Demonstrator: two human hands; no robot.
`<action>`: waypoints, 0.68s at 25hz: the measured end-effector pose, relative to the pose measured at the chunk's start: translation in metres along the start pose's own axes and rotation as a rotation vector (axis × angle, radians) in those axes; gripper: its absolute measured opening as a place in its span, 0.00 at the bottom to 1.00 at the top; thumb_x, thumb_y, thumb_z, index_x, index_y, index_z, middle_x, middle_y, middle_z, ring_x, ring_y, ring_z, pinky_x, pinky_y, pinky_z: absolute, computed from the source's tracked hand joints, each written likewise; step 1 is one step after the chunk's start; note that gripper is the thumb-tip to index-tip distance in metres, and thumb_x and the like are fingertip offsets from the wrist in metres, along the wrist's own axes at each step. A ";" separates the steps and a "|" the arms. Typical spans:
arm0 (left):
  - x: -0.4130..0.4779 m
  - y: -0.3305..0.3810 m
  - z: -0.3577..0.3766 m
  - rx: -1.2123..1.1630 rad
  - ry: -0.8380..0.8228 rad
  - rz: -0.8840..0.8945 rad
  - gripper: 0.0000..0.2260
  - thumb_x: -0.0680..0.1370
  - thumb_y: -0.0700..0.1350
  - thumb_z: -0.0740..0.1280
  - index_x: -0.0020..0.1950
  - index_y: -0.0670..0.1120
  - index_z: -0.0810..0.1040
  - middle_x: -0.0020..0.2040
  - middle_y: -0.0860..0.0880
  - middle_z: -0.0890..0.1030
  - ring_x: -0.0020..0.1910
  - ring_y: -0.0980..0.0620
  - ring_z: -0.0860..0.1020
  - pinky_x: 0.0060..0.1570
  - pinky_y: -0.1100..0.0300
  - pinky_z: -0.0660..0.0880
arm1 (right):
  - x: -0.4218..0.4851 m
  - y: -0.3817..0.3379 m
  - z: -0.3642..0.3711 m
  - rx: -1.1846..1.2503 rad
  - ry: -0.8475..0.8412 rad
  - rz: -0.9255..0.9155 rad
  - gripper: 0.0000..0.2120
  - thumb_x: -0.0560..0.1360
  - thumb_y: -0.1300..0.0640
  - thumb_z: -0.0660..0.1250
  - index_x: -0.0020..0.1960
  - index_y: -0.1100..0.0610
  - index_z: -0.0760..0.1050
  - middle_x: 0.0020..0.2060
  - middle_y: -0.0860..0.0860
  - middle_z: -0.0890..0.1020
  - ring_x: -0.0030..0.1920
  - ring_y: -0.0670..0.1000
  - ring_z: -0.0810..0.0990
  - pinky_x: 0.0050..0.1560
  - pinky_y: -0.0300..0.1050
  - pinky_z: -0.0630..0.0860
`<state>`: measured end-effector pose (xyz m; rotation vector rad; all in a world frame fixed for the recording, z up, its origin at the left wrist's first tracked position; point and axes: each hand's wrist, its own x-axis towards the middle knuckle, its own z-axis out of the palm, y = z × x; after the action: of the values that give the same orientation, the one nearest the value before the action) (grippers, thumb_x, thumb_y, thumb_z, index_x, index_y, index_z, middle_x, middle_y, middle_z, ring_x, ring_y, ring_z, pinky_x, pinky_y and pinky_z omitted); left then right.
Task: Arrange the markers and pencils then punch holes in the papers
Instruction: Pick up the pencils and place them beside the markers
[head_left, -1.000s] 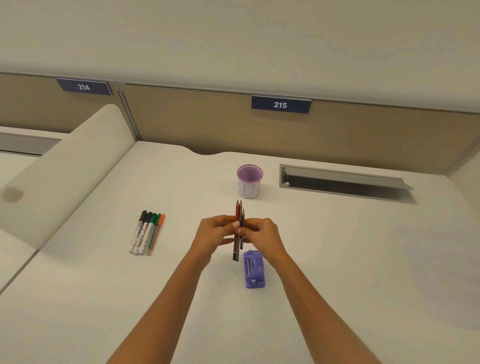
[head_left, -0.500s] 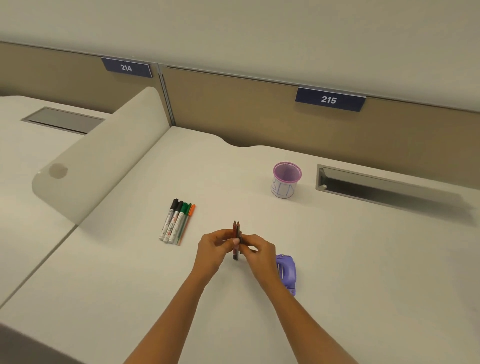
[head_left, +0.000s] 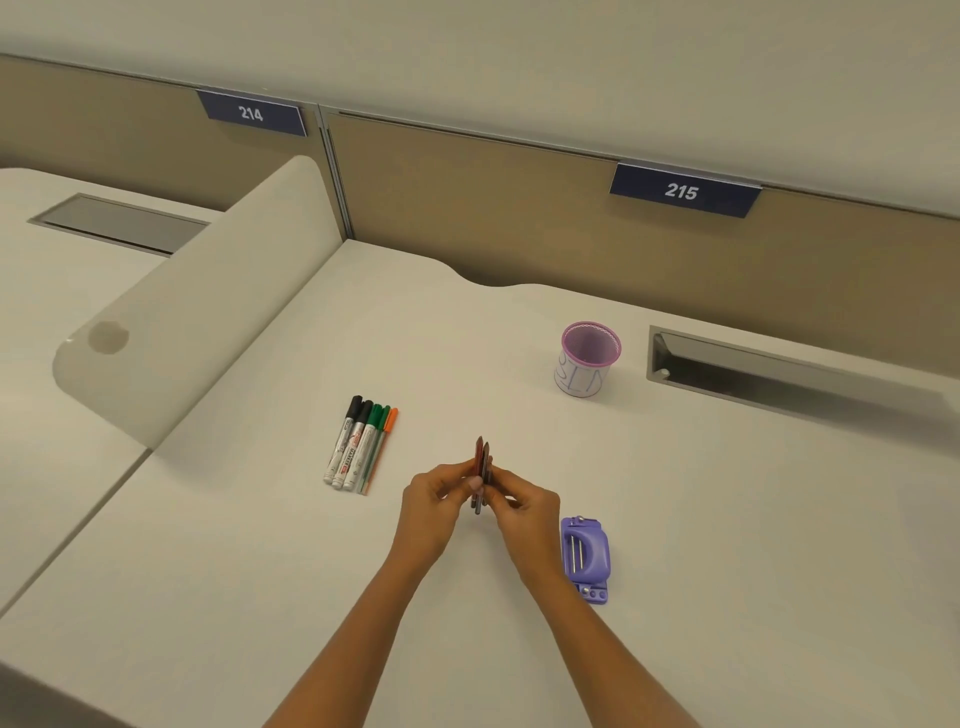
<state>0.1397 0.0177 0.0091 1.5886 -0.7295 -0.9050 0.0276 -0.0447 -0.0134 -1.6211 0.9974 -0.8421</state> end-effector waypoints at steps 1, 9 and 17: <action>0.001 0.003 -0.001 0.013 0.021 0.007 0.11 0.76 0.40 0.68 0.56 0.49 0.83 0.50 0.51 0.86 0.51 0.57 0.83 0.55 0.63 0.76 | 0.002 0.000 0.000 -0.014 0.009 -0.022 0.11 0.75 0.63 0.70 0.55 0.54 0.84 0.42 0.41 0.86 0.41 0.54 0.84 0.45 0.44 0.81; 0.001 -0.007 0.000 0.106 0.093 0.051 0.10 0.76 0.39 0.69 0.54 0.50 0.85 0.48 0.54 0.86 0.48 0.62 0.83 0.50 0.73 0.75 | 0.002 0.015 0.008 -0.109 0.006 -0.042 0.11 0.75 0.63 0.70 0.56 0.54 0.83 0.38 0.31 0.82 0.41 0.47 0.85 0.48 0.42 0.82; 0.003 -0.022 0.010 0.201 0.141 0.055 0.11 0.77 0.40 0.67 0.57 0.51 0.83 0.50 0.55 0.85 0.49 0.59 0.82 0.51 0.68 0.76 | 0.007 0.022 0.010 -0.109 0.018 0.032 0.07 0.74 0.64 0.71 0.51 0.57 0.83 0.40 0.42 0.83 0.42 0.47 0.84 0.44 0.42 0.82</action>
<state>0.1325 0.0145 -0.0145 1.7807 -0.7795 -0.6889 0.0349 -0.0500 -0.0367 -1.6880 1.0956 -0.7940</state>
